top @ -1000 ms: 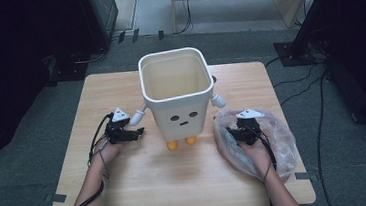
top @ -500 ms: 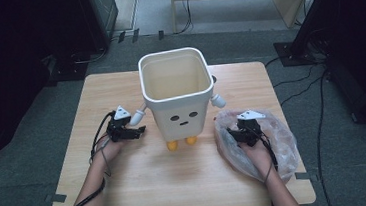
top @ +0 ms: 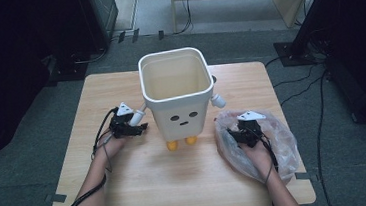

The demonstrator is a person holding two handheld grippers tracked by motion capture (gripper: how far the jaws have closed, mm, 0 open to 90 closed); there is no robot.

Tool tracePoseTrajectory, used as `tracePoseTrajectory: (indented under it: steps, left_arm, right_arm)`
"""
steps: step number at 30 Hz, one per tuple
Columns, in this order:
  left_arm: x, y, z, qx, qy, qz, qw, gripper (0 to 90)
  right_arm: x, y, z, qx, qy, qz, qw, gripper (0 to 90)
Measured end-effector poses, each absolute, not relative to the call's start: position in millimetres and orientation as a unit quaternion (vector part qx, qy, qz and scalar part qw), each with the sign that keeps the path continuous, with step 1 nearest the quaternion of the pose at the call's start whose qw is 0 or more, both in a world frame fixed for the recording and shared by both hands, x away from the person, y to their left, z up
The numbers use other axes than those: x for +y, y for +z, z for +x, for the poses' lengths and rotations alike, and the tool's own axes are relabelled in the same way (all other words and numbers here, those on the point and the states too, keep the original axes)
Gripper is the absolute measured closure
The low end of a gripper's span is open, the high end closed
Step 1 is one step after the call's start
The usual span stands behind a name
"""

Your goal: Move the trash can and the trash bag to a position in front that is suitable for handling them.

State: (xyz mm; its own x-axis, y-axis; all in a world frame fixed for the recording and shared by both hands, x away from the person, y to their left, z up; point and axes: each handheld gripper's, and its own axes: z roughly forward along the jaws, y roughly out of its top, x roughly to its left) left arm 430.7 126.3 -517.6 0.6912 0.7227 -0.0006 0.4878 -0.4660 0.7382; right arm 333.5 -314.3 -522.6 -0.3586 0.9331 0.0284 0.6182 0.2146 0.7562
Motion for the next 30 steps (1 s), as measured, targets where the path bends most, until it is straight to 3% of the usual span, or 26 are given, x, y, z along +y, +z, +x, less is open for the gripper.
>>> tracePoseTrajectory:
  steps: [19, 27, 29, 30]
  left_arm:
    - [120.0, -511.0, 431.9, 0.364, 0.136, 0.854, 0.346, 21.0]
    - [124.7, -499.2, 430.1, 0.374, 0.112, 0.845, 0.366, 20.9]
    - [124.1, -498.0, 431.6, 0.397, 0.111, 0.835, 0.364, 16.0]
    - [124.0, -497.3, 432.4, 0.408, 0.11, 0.832, 0.359, 9.3]
  right_arm:
    - [-314.3, -522.6, 333.3, 0.746, 0.35, 0.519, 0.224, 32.6]
    - [-314.3, -522.5, 333.1, 0.747, 0.35, 0.519, 0.224, 32.5]
    - [-314.3, -522.5, 333.1, 0.747, 0.35, 0.519, 0.224, 32.5]
    - [-314.4, -522.6, 333.2, 0.747, 0.35, 0.518, 0.224, 32.5]
